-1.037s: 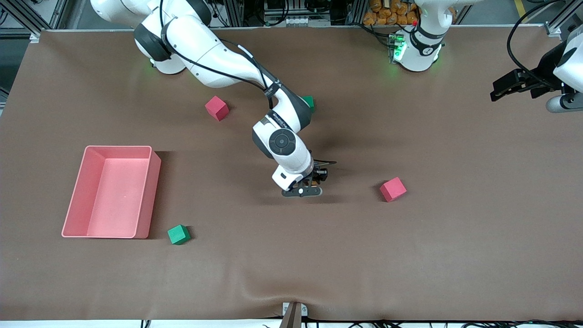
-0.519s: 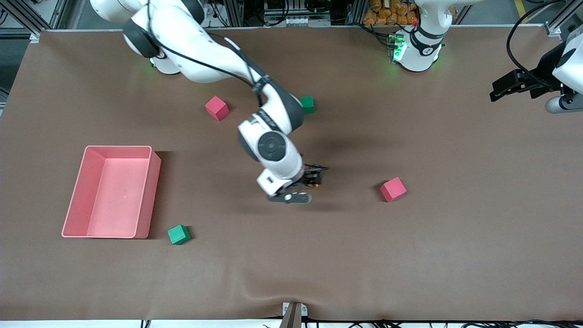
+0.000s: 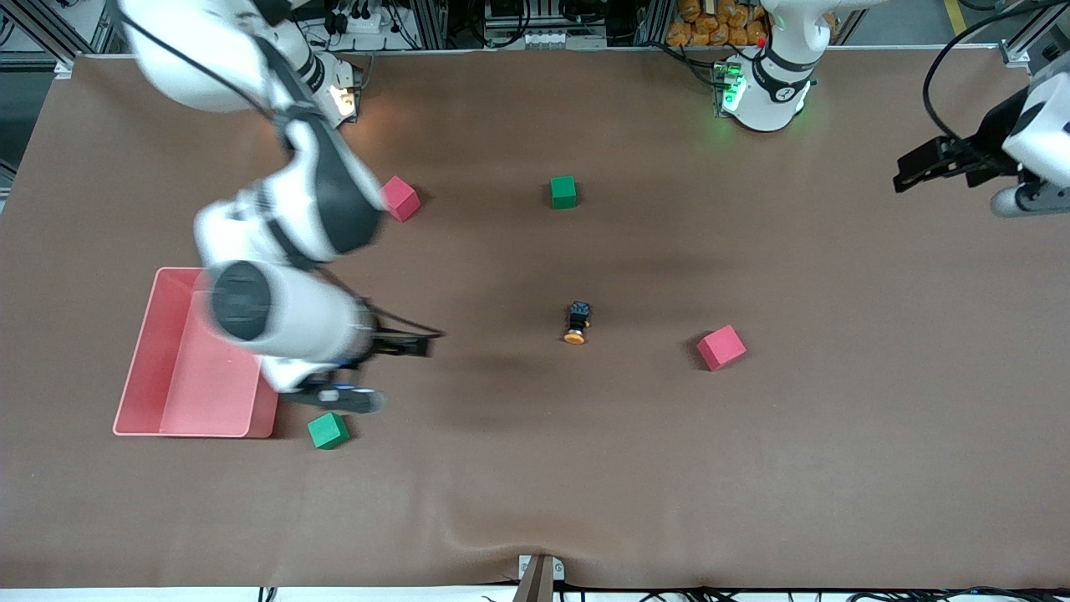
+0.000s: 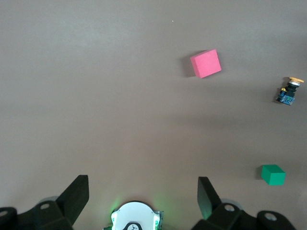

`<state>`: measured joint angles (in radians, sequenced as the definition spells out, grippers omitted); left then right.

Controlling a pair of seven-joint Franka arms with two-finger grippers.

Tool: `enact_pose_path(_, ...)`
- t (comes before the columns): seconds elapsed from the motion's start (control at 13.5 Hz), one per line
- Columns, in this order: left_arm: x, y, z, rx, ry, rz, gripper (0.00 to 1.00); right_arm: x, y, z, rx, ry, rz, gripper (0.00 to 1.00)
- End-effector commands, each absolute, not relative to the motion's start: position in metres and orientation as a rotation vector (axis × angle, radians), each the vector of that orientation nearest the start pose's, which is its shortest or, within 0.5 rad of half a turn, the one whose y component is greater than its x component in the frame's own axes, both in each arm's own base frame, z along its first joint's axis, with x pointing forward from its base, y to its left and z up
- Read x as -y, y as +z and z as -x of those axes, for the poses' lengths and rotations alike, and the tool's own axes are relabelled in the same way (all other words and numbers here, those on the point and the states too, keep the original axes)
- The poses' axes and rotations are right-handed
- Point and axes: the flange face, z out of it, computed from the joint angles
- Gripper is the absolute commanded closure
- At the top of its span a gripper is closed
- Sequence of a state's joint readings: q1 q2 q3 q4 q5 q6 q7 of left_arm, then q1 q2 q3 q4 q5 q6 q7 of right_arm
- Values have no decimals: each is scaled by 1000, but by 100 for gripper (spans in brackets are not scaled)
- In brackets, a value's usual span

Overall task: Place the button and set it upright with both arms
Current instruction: 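Withdraw the right gripper while the left gripper reaches the button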

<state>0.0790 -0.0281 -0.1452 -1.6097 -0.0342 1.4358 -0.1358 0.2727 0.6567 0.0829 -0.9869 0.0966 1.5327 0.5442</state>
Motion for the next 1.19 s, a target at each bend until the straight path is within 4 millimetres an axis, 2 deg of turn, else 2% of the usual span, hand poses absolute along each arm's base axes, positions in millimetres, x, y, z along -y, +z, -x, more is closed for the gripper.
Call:
enact_pose_path(0.0, 71, 580, -549, 67, 252, 3139, 0, -171, 526, -673, -417, 250, 3002, 0)
enact_pose_path(0.07, 86, 571, -554, 81, 257, 3143, 0, -157, 548, -668, -407, 221, 2980, 0)
enact_pose_path(0.15, 107, 559, -557, 109, 272, 3145, 0, -129, 566, -664, -437, 213, 2968, 0)
enact_pose_path(0.3, 158, 534, -566, 106, 289, 3147, 0, -91, 601, -650, -473, 137, 3052, 0)
enact_pose_path(0.37, 175, 514, -574, 95, 337, 3147, 0, -82, 625, -637, -465, 74, 3120, 0)
enact_pose_path(0.44, 196, 495, -580, 60, 386, 3149, 0, -73, 640, -625, -460, 71, 3142, 0)
enact_pose_path(0.59, 237, 448, -589, -34, 476, 3153, 0, -61, 650, -603, -497, 62, 3154, 0)
enact_pose_path(0.81, 303, 364, -603, -160, 568, 3171, 0, -36, 660, -576, -519, 15, 3110, 0)
enact_pose_path(0.96, 340, 322, -608, -212, 549, 3201, 0, -12, 653, -554, -530, 30, 3121, 0)
enact_pose_path(1.04, 355, 310, -610, -243, 502, 3225, 0, -1, 649, -543, -526, -5, 3118, 0)
enact_pose_path(1.11, 367, 298, -608, -263, 469, 3239, 0, 10, 651, -533, -434, -39, 3127, 0)
